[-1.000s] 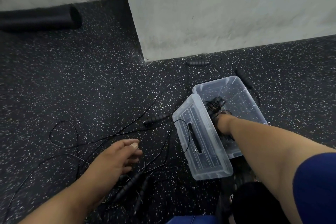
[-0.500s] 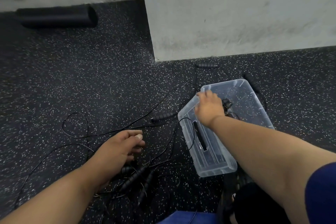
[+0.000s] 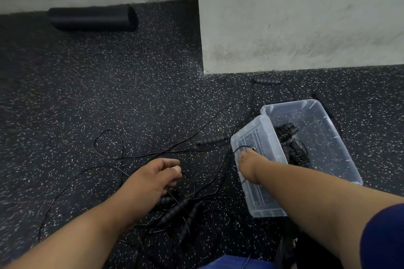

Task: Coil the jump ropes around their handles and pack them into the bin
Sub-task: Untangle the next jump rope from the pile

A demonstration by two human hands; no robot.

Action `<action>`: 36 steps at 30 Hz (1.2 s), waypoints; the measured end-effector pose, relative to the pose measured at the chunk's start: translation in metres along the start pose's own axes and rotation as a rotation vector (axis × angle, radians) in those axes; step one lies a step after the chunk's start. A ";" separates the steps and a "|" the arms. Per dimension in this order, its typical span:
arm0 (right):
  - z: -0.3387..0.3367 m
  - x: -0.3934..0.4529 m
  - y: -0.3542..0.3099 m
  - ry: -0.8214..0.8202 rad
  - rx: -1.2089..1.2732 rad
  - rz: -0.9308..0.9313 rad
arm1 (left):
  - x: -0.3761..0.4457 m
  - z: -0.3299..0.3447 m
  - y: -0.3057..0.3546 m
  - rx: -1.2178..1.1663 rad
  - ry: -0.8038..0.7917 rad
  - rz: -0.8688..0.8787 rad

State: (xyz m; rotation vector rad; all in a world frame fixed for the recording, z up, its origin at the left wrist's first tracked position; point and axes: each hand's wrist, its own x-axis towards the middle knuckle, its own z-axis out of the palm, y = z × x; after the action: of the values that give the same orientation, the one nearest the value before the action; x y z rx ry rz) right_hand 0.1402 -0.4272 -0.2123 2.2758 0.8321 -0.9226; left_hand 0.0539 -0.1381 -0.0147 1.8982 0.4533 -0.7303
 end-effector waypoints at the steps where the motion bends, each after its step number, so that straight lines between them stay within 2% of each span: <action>1: -0.010 -0.004 0.002 0.030 0.127 0.012 | -0.001 -0.001 0.000 0.005 0.001 0.002; 6: -0.070 -0.027 0.004 0.228 0.827 0.035 | -0.014 -0.008 0.000 0.125 0.019 0.038; 8: -0.095 -0.039 -0.001 0.301 0.987 -0.005 | -0.015 -0.011 -0.004 0.198 0.042 0.061; 16: -0.206 -0.155 -0.045 0.592 1.123 -0.246 | -0.046 -0.019 -0.025 0.374 0.145 0.127; 21: -0.272 -0.258 -0.066 0.732 1.322 -0.438 | -0.086 -0.011 -0.019 0.241 0.130 0.212; 27: -0.295 -0.339 -0.099 0.819 1.597 -0.628 | -0.115 -0.004 -0.017 0.229 0.146 0.376; 31: -0.299 -0.362 -0.103 0.901 1.792 -0.632 | -0.132 0.006 -0.016 0.320 0.139 0.410; 34: -0.301 -0.371 -0.086 1.067 1.913 -0.571 | -0.147 0.002 -0.011 0.173 0.089 0.412; 36: -0.294 -0.371 -0.076 1.089 1.931 -0.467 | -0.159 -0.004 -0.001 -0.014 0.114 0.431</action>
State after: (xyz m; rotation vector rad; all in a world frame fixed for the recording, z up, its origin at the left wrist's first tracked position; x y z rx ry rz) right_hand -0.0056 -0.3052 0.2272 4.6637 1.0069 -0.4698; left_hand -0.0640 -0.1320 0.0913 1.9414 0.1081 -0.3342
